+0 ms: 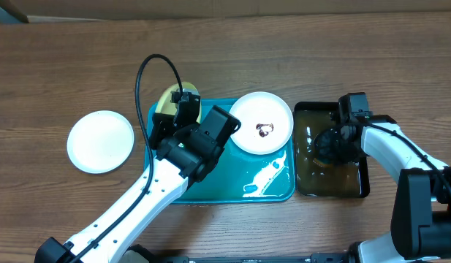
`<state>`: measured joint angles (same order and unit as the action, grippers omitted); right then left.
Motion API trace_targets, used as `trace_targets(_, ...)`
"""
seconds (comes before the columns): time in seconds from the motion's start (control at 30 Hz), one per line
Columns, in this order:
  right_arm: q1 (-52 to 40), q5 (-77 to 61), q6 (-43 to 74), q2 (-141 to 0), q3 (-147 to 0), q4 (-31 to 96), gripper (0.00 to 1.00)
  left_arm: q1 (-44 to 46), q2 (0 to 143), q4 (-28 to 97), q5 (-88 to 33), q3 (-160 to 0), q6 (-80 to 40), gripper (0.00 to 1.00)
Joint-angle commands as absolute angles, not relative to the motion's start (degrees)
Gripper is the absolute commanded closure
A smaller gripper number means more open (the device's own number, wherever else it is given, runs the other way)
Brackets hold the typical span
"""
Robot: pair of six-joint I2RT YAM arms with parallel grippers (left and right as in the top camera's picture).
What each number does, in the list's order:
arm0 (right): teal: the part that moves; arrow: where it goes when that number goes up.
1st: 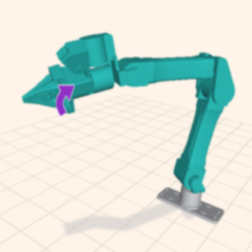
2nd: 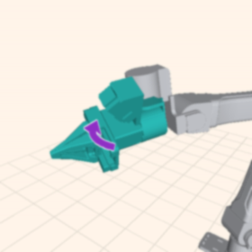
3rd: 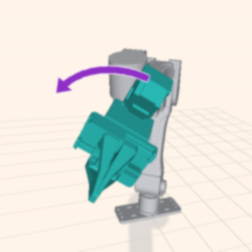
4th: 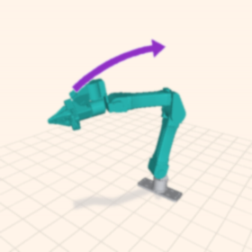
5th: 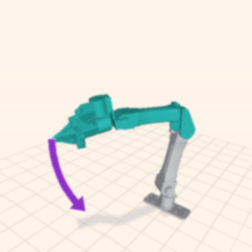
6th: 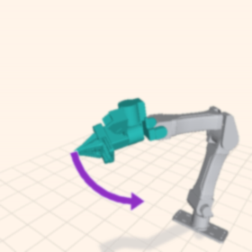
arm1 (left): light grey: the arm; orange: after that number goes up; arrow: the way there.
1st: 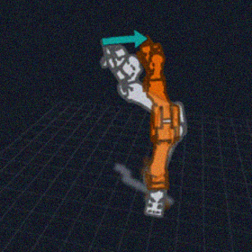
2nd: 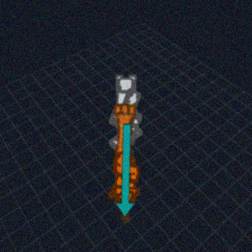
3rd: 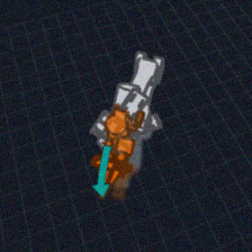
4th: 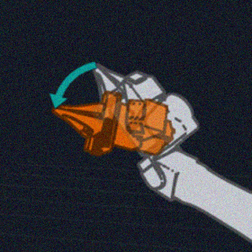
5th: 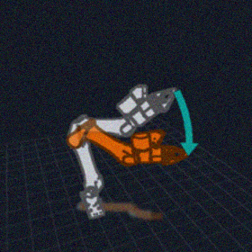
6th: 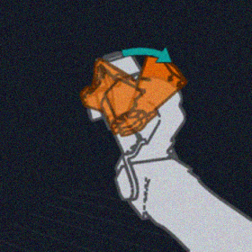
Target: Clean dirty plates on tray and stack at the side
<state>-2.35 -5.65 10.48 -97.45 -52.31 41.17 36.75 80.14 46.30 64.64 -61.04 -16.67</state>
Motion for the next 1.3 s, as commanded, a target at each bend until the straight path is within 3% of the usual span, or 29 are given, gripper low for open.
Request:
trace_targets(0.0, -2.61, -5.34, 10.5, -97.62, -50.85, 40.97, 0.96, 37.95, 79.05, 43.0, 80.12, -61.01, -14.41, 0.96)
trace_targets(0.6, -2.61, -5.65, 10.48, -97.62, -50.85, 41.23, 0.96, 39.4, 79.05, 40.62, 77.47, -61.01, -11.84, 0.96)
trace_targets(0.77, -2.61, -5.65, 10.48, -97.62, -50.85, 41.25, 0.96, 37.76, 79.05, 40.99, 69.87, -61.01, -11.81, 0.96)
trace_targets(1.07, -2.61, -5.65, 10.48, -97.62, -50.85, 41.41, 0.96, 22.7, 76.38, 44.38, 50.06, -61.04, -15.03, 0.96)
trace_targets(1.23, -2.61, -5.65, 10.48, -97.62, -50.85, 41.58, 0.96, 8.19, 74.54, 44.03, 33.56, -61.04, -15.09, 0.96)
trace_targets(1.27, -2.61, -5.65, 10.48, -97.62, -50.85, 41.69, 0.96, 1.23, 74.65, 43.83, 27.49, -61.04, -15.49, 0.96)
